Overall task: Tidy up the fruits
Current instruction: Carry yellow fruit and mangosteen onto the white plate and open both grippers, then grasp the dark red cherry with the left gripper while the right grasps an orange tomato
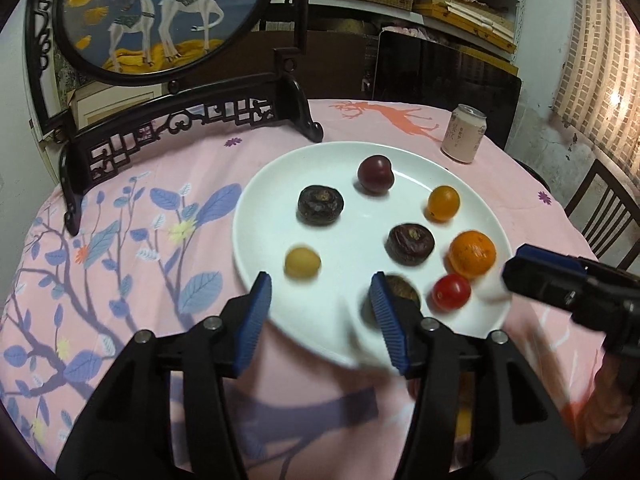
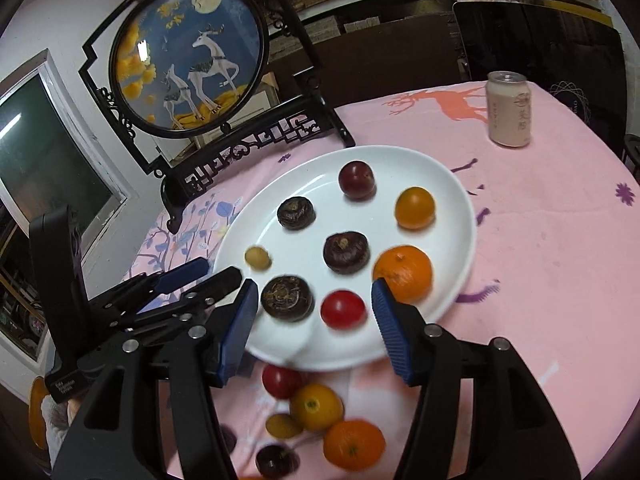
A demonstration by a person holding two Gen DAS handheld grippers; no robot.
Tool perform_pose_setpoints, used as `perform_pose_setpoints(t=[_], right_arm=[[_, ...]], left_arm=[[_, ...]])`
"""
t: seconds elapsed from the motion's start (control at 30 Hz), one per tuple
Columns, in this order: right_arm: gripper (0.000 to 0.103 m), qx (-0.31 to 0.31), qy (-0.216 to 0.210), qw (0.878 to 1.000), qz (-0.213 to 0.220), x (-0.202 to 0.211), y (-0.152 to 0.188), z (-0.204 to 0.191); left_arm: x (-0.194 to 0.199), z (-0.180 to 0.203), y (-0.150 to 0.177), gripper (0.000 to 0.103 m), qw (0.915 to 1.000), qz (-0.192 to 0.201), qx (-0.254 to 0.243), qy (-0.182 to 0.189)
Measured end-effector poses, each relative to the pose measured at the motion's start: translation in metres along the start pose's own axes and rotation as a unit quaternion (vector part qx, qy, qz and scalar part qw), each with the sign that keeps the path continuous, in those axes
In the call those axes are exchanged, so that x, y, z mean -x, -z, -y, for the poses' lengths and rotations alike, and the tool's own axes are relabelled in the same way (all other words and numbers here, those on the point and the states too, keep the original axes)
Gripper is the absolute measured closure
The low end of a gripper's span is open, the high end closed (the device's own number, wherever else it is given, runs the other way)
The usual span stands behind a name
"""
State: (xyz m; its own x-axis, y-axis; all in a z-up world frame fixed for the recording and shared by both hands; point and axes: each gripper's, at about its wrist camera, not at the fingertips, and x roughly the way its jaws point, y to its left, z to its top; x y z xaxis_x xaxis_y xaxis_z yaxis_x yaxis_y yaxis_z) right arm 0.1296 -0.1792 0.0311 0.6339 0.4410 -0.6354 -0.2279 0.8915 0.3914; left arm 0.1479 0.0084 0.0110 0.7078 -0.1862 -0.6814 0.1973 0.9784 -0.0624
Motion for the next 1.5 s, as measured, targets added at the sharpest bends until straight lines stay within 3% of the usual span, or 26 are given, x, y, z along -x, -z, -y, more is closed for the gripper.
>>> perform_pose_setpoints(t=[0.17, 0.33, 0.5, 0.8, 0.83, 0.97, 1.17, 1.5], right_arm=[[0.044, -0.011, -0.007, 1.000, 0.012, 0.029, 0.021, 0.009], [0.043, -0.020, 0.001, 1.000, 0.020, 0.056, 0.053, 0.024], [0.042, -0.049, -0.007, 0.998, 0.032, 0.073, 0.067, 0.037], [0.042, -0.050, -0.004, 0.998, 0.028, 0.077, 0.074, 0.037], [0.042, -0.048, -0.003, 0.998, 0.026, 0.076, 0.074, 0.037], [0.042, -0.041, -0.001, 0.999, 0.017, 0.072, 0.075, 0.034], [0.042, -0.035, -0.002, 0.999, 0.001, 0.066, 0.079, 0.031], [0.042, -0.012, 0.001, 0.999, -0.046, 0.059, 0.108, 0.024]], left_arm=[[0.022, -0.001, 0.022, 0.042, 1.0000, 0.005, 0.000, -0.005], [0.051, 0.012, 0.055, 0.038, 0.9991, 0.014, -0.039, -0.012], [0.079, 0.026, 0.086, 0.031, 0.9970, 0.025, -0.073, 0.004], [0.074, 0.052, 0.115, 0.031, 0.9912, -0.012, -0.131, 0.011], [0.071, 0.051, 0.115, 0.033, 0.9914, -0.019, -0.129, 0.012], [0.062, 0.046, 0.114, 0.056, 0.9923, -0.042, -0.112, 0.030], [0.054, 0.048, 0.116, 0.071, 0.9907, -0.060, -0.112, 0.050], [0.059, 0.032, 0.109, 0.073, 0.9958, -0.043, -0.077, 0.025]])
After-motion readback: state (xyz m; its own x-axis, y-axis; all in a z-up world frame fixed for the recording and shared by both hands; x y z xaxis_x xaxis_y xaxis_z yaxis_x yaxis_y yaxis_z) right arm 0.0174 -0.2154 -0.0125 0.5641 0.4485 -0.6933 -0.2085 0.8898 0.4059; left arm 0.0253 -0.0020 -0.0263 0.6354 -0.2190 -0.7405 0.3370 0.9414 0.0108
